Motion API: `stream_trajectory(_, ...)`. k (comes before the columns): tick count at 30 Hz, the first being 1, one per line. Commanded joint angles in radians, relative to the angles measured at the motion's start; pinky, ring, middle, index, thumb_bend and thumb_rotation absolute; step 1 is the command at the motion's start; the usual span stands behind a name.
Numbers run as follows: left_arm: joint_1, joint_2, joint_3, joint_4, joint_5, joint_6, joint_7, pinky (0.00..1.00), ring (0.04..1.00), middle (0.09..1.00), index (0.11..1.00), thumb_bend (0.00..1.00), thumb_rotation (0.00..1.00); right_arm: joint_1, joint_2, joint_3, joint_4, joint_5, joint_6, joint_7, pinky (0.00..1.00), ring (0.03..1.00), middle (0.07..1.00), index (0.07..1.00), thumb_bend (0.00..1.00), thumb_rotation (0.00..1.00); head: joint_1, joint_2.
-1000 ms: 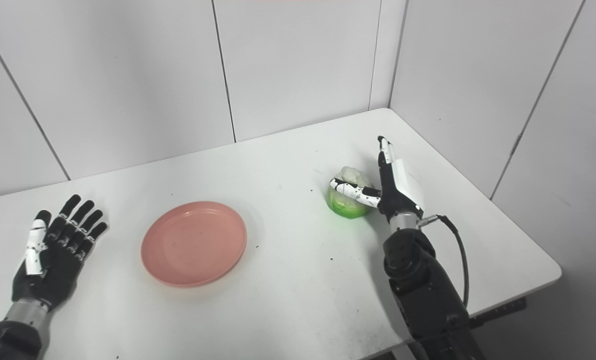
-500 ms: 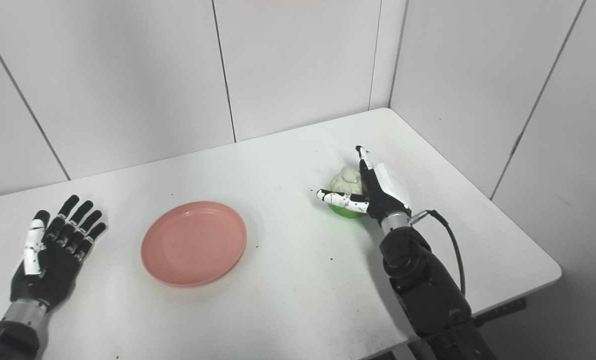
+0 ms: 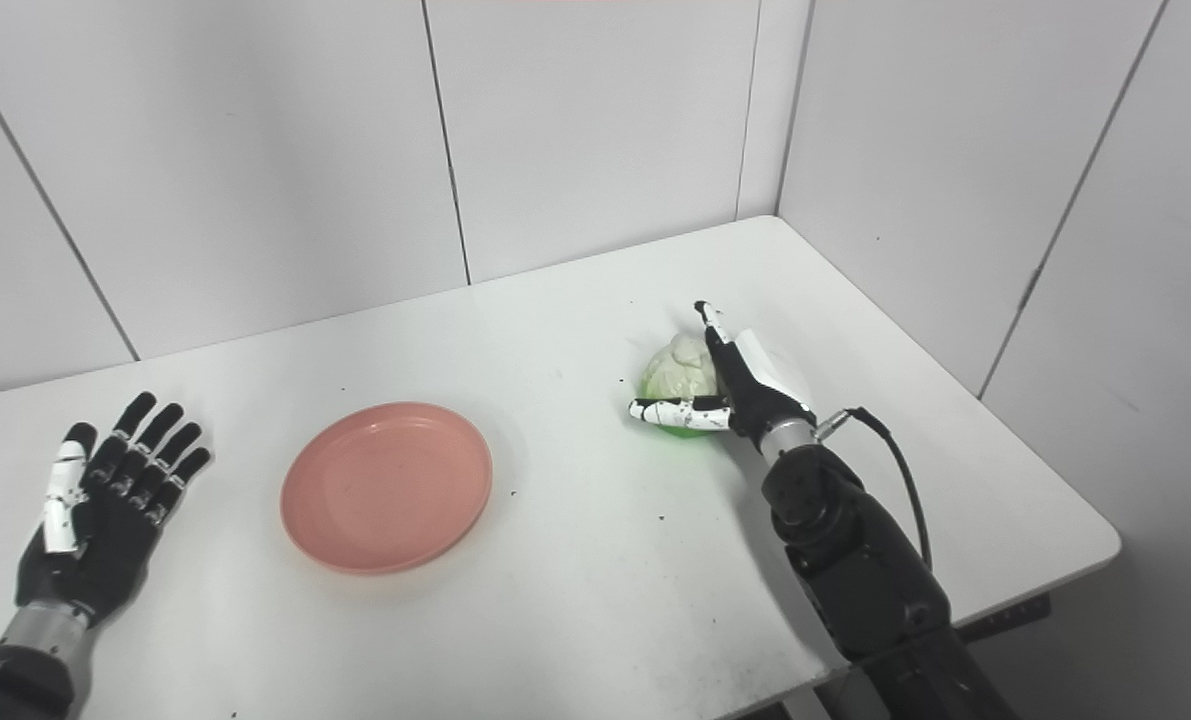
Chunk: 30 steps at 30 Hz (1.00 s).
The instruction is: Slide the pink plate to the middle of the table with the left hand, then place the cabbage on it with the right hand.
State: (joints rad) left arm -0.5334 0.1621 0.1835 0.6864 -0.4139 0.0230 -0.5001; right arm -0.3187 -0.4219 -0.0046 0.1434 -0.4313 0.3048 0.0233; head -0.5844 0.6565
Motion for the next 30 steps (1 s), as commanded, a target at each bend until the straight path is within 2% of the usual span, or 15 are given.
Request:
stream_trajectory(1,0.04,0.01,-0.003,0.018,0.007,0.068,0.027,0.93,0.929,0.941,0.931,0.46,1.0,-0.038,-0.022,-0.004,-0.018,-0.002,0.029,0.005,0.88,0.975,1.0,1.0,1.0,0.46,0.0,-0.001)
stream_trajectory(6,0.042,0.01,-0.006,0.017,0.006,0.065,0.017,0.94,0.937,0.946,0.937,0.47,1.0,-0.044,-0.012,-0.016,0.003,-0.015,0.04,-0.029,0.88,0.954,0.978,0.995,1.0,0.4,0.0,-0.001)
stream_trajectory(9,0.044,0.011,-0.011,0.012,0.011,0.062,0.016,0.94,0.941,0.95,0.944,0.47,1.0,-0.043,-0.008,-0.026,0.016,0.004,0.021,-0.039,0.83,0.894,0.918,0.931,1.0,0.33,0.0,-0.001)
stream_trajectory(12,0.045,0.012,-0.013,0.007,0.012,0.063,0.019,0.94,0.944,0.953,0.946,0.47,1.0,-0.043,-0.002,-0.032,0.031,0.034,-0.016,-0.044,0.64,0.683,0.717,0.735,0.93,0.07,0.005,0.005)
stream_trajectory(13,0.045,0.011,-0.01,0.006,0.01,0.066,0.02,0.94,0.944,0.953,0.946,0.47,1.0,-0.046,0.0,-0.027,0.036,0.033,-0.018,-0.048,0.63,0.676,0.711,0.728,0.93,0.06,0.006,0.006)
stream_trajectory(14,0.045,0.01,-0.009,0.005,0.007,0.068,0.021,0.94,0.945,0.954,0.945,0.47,1.0,-0.047,0.001,-0.023,0.04,0.032,-0.02,-0.05,0.59,0.619,0.652,0.668,0.9,0.03,0.006,0.006)
stream_trajectory(15,0.045,0.009,-0.008,0.004,0.005,0.07,0.021,0.94,0.945,0.955,0.945,0.47,1.0,-0.051,0.002,-0.015,0.046,0.026,-0.015,-0.053,0.57,0.589,0.622,0.637,0.88,0.02,0.007,0.007)
stream_trajectory(16,0.045,0.009,-0.008,0.003,0.005,0.072,0.02,0.94,0.948,0.957,0.948,0.46,1.0,-0.055,0.003,-0.01,0.052,0.022,-0.012,-0.056,0.56,0.553,0.558,0.563,0.71,0.01,0.008,0.008)
stream_trajectory(17,0.045,0.009,-0.008,0.002,0.005,0.073,0.02,0.95,0.949,0.958,0.95,0.46,1.0,-0.058,0.003,-0.007,0.056,0.022,-0.009,-0.058,0.53,0.517,0.514,0.52,0.6,0.0,0.008,0.009)
stream_trajectory(18,0.046,0.009,-0.009,-0.001,0.006,0.073,0.02,0.95,0.95,0.959,0.95,0.46,1.0,-0.062,0.004,-0.002,0.06,0.021,-0.002,-0.057,0.52,0.504,0.5,0.505,0.57,0.0,0.009,0.009)
stream_trajectory(21,0.05,0.007,-0.012,-0.011,0.013,0.074,0.031,0.93,0.941,0.952,0.946,0.47,1.0,-0.077,0.006,0.015,0.073,0.01,0.03,-0.057,0.42,0.449,0.481,0.492,0.53,0.0,0.011,0.01)
stream_trajectory(30,0.052,0.001,-0.009,-0.02,0.009,0.085,0.04,0.94,0.941,0.951,0.944,0.46,1.0,-0.09,0.016,0.016,0.087,0.02,0.023,-0.081,0.37,0.43,0.471,0.5,0.53,0.0,0.022,0.007)
